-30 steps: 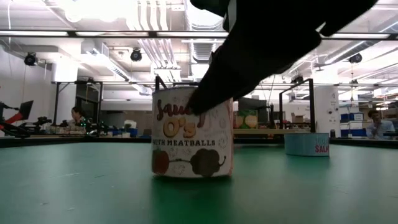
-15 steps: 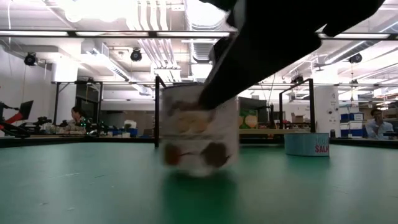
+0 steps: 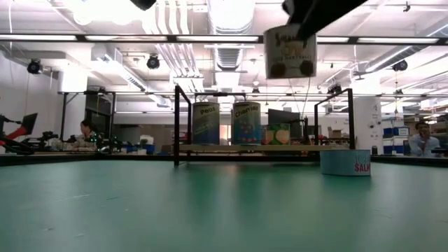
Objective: Pick and place cans onto a shelf
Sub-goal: Put the canned spaghetti sauce on the shelf
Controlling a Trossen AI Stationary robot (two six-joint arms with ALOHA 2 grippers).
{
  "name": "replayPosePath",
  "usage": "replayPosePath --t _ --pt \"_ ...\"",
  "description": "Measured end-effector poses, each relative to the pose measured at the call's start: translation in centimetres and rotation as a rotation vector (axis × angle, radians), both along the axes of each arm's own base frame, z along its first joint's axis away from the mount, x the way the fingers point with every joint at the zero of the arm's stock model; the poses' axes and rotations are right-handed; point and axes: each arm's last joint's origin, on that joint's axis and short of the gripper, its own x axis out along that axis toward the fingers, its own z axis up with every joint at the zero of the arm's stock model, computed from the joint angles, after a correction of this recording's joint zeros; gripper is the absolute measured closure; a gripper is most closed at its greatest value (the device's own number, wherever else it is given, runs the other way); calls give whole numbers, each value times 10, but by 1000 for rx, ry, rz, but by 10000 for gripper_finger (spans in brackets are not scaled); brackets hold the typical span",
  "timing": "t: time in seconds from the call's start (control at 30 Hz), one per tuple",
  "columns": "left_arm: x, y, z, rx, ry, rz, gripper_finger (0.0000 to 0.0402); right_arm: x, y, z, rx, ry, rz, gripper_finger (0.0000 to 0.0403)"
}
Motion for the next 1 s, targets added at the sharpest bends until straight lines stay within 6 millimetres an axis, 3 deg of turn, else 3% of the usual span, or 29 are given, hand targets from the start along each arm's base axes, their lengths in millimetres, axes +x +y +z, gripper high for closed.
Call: replayPosePath --t 0.27,0.4,0.5,0.63,0.77,1.0 --pt "-5 -5 -6 -160 56 32 393 -57 -54 -8 -96 -46 -131 128" --pt "-8 -5 11 -284 99 64 393 -72 -84 6 -100 -107 -192 129" --pt "-8 -5 23 -313 126 84 393 -78 -105 10 -84 -149 -236 129" --pt "-3 -7 24 -210 122 72 393 -79 -126 -4 -51 -186 -254 127" --pt "0 -8 21 -139 135 79 393 -83 -142 -18 -89 -141 -275 127" --pt "2 -8 26 -163 102 83 393 -83 -170 -27 -77 -80 -357 130"
